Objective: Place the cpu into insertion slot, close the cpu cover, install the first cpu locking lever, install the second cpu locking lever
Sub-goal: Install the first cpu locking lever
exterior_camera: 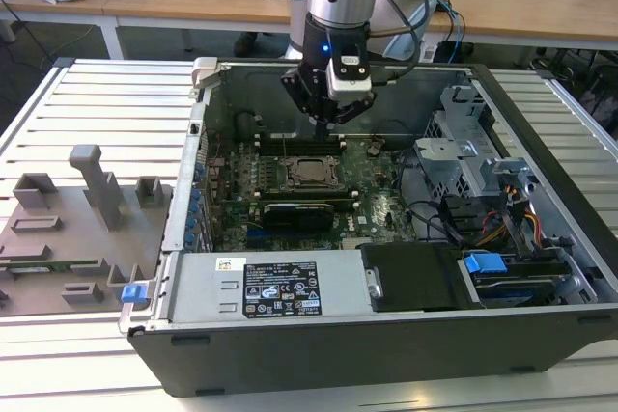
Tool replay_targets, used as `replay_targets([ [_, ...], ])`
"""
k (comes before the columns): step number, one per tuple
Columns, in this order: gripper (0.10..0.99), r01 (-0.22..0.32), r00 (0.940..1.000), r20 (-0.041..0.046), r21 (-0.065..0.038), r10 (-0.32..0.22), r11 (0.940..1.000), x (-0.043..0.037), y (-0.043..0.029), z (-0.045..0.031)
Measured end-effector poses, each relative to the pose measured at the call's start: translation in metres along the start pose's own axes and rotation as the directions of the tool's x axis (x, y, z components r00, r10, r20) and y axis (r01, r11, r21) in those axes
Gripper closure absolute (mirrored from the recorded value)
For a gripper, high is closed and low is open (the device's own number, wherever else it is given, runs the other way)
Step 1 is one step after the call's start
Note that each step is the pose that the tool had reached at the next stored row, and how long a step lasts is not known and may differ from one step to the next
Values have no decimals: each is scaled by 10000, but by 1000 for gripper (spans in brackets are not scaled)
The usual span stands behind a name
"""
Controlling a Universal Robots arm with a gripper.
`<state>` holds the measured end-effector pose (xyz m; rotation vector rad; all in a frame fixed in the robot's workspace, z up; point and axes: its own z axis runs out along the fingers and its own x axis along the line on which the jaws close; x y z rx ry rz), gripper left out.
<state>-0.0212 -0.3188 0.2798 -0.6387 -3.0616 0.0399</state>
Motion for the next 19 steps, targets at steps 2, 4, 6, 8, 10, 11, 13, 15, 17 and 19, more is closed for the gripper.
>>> replay_targets([
  [2,980,224,9997,6,2,-224,9997,0,0,0],
  [4,980,448,9990,13,4,-448,9990,0,0,0],
  [6,980,828,9966,22,7,-828,9966,0,0,0],
  [8,980,1215,9926,33,11,-1215,9926,0,0,0],
  [10,980,1430,9897,39,15,-1430,9897,0,0,0],
  [11,980,1530,9882,41,16,-1530,9882,0,0,0],
  [13,980,1734,9848,47,19,-1734,9848,0,0,0],
  [15,980,1886,9820,51,21,-1886,9821,0,0,0],
  [17,980,2112,9774,57,24,-2112,9774,0,0,0],
  [19,980,2340,9722,63,27,-2340,9722,0,0,0],
])
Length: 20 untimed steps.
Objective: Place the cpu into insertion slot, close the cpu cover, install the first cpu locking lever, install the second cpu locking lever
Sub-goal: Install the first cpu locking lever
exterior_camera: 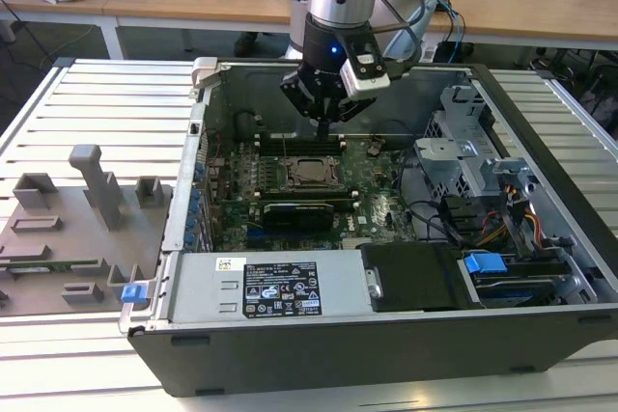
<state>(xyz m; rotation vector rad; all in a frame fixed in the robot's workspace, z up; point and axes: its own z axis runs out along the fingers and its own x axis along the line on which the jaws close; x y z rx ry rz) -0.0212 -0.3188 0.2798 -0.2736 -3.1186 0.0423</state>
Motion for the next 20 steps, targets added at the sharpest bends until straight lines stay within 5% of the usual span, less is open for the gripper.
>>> replay_targets([
  [10,980,967,9953,27,9,-967,9953,0,0,0],
  [20,980,1940,9810,53,21,-1941,9810,0,0,0],
])
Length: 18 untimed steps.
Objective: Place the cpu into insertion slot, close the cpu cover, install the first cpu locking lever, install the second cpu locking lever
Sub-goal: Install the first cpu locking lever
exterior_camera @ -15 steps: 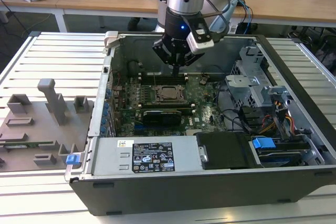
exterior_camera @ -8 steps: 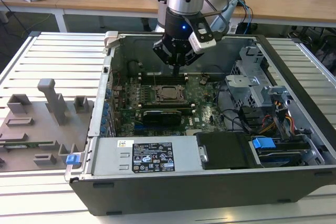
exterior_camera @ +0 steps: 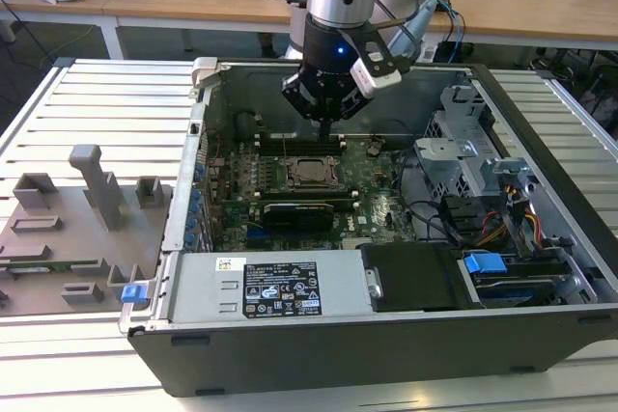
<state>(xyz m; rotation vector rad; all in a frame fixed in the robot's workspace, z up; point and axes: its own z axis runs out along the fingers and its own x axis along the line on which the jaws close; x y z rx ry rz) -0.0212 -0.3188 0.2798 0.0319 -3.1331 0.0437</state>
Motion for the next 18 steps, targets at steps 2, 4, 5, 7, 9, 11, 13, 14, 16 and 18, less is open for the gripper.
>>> replay_targets([
  [2,980,146,9999,4,1,-146,9999,0,0,0],
  [4,980,364,9993,10,3,-364,9993,0,0,0],
  [5,980,455,9990,13,4,-455,9990,0,0,0],
  [7,980,737,9973,20,6,-737,9973,0,0,0],
  [9,980,898,9960,25,8,-898,9960,0,0,0],
  [11,980,1055,9944,28,11,-1055,9944,0,0,0],
  [13,980,1057,9944,29,11,-1057,9944,0,0,0],
  [14,980,1054,9944,28,11,-1054,9944,6,1,0],
  [16,980,1057,9944,29,11,-1057,9944,37,1,0],
  [18,980,1057,9944,28,11,-1057,9944,61,1,0],
])
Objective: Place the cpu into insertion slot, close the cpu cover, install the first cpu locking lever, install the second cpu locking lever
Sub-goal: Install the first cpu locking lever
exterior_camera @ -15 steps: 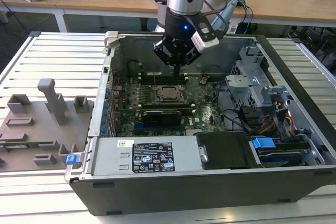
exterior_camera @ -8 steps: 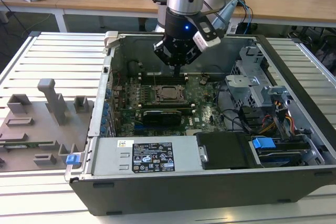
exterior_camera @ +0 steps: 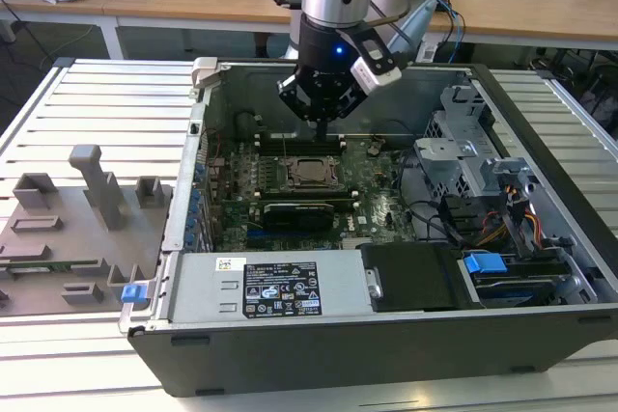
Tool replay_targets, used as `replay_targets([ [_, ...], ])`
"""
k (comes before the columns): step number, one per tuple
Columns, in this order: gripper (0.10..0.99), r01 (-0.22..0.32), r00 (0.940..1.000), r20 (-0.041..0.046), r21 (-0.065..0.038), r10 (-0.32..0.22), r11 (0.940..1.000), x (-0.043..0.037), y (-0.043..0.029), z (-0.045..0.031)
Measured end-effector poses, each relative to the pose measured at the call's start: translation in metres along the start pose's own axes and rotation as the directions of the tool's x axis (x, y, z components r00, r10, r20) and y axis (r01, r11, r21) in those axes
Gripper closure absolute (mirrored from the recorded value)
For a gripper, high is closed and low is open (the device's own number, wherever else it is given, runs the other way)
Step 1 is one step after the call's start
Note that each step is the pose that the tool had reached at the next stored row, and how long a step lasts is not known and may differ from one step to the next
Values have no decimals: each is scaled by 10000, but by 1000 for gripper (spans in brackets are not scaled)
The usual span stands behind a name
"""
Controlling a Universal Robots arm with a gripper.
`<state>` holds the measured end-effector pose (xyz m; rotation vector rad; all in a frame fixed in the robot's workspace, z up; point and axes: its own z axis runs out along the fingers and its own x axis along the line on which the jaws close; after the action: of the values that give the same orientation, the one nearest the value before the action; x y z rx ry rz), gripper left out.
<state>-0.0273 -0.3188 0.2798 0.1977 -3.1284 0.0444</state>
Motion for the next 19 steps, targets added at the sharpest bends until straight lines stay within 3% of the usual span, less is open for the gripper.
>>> replay_targets([
  [19,980,0,10000,7,0,0,10000,378,48,2],
])
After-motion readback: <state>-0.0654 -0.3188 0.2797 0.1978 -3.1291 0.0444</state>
